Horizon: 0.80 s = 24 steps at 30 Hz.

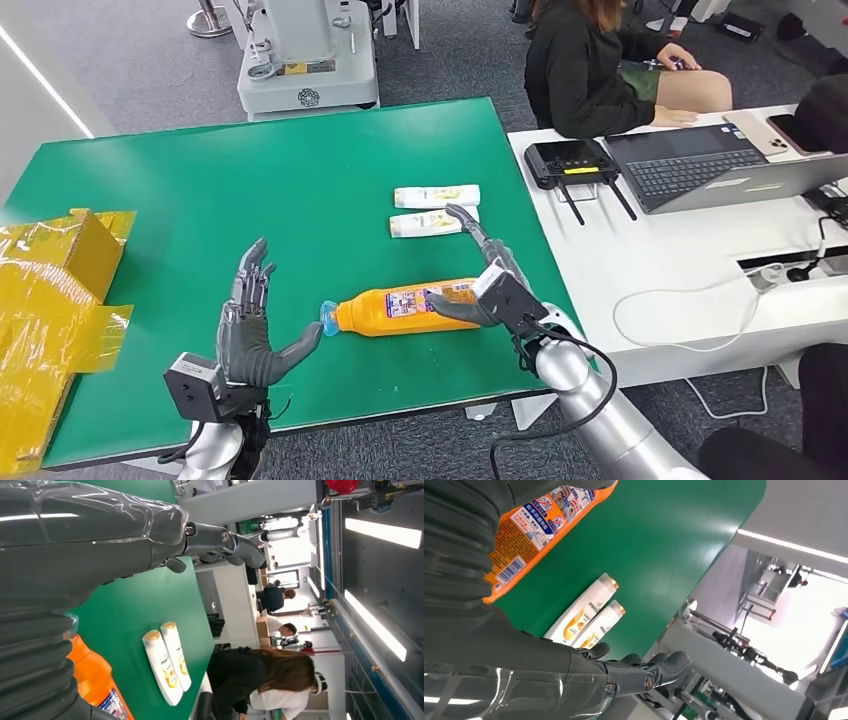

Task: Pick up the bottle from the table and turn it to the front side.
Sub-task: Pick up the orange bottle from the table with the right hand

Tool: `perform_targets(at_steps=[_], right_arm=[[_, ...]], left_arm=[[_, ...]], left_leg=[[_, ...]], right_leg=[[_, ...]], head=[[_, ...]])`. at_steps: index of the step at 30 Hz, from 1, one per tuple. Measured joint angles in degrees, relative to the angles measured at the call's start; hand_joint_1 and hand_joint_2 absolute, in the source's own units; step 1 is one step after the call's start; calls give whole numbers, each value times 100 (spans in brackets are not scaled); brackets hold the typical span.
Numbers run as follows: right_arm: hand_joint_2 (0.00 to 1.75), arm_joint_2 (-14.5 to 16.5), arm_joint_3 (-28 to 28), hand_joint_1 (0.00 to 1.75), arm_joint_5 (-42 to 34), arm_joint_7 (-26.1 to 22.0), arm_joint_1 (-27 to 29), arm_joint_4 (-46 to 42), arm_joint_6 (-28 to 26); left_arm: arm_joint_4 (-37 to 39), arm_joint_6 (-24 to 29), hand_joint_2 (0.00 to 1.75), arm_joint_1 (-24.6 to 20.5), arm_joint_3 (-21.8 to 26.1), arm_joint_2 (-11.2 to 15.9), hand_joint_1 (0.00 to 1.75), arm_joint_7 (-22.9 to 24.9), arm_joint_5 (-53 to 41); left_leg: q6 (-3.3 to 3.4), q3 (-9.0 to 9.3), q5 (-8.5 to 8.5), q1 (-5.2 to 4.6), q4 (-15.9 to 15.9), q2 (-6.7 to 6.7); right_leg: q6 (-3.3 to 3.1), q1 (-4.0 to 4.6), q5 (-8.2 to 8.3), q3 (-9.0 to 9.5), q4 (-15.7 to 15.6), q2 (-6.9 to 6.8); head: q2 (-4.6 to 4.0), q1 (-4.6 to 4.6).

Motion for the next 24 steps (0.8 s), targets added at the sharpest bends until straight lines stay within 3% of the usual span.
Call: perform_targets(at_steps=[3, 9, 13, 18, 24], right_arm=[[175, -181, 146, 0, 200, 150, -197, 38, 42], [175, -596, 609, 0, 1356, 849, -796, 101, 4], [175, -769, 929, 0, 1600, 1153, -1423, 259, 432], [175, -775, 1338, 0, 1313, 1164, -2296, 770, 1027], [175, -563, 1733, 0, 497, 1077, -3109, 1509, 1556]], left_arm=[[18, 2, 175, 18, 0, 4, 0, 27, -37], [16, -19, 175, 137, 2, 4, 0, 83, -130], [9, -93, 175, 194, 2, 1, 0, 128, -200], [-38, -213, 175, 210, 2, -38, 0, 213, -290], [-121, -297, 175, 226, 2, -86, 0, 302, -359]], left_leg=[[0, -2, 0, 0, 0, -1], [2, -3, 1, -1, 4, 1], [5, -4, 4, -1, 5, 3], [8, -5, 7, -1, 6, 0], [9, -5, 8, 0, 7, -2]], right_leg=[[0, 0, 0, 0, 0, 0], [4, 0, 4, 0, 1, 2], [3, 0, 7, 0, 2, 3], [2, 0, 9, 1, 4, 0], [2, 1, 9, 1, 6, -2]], head=[[0, 1], [0, 1], [0, 0], [0, -1], [0, 0]])
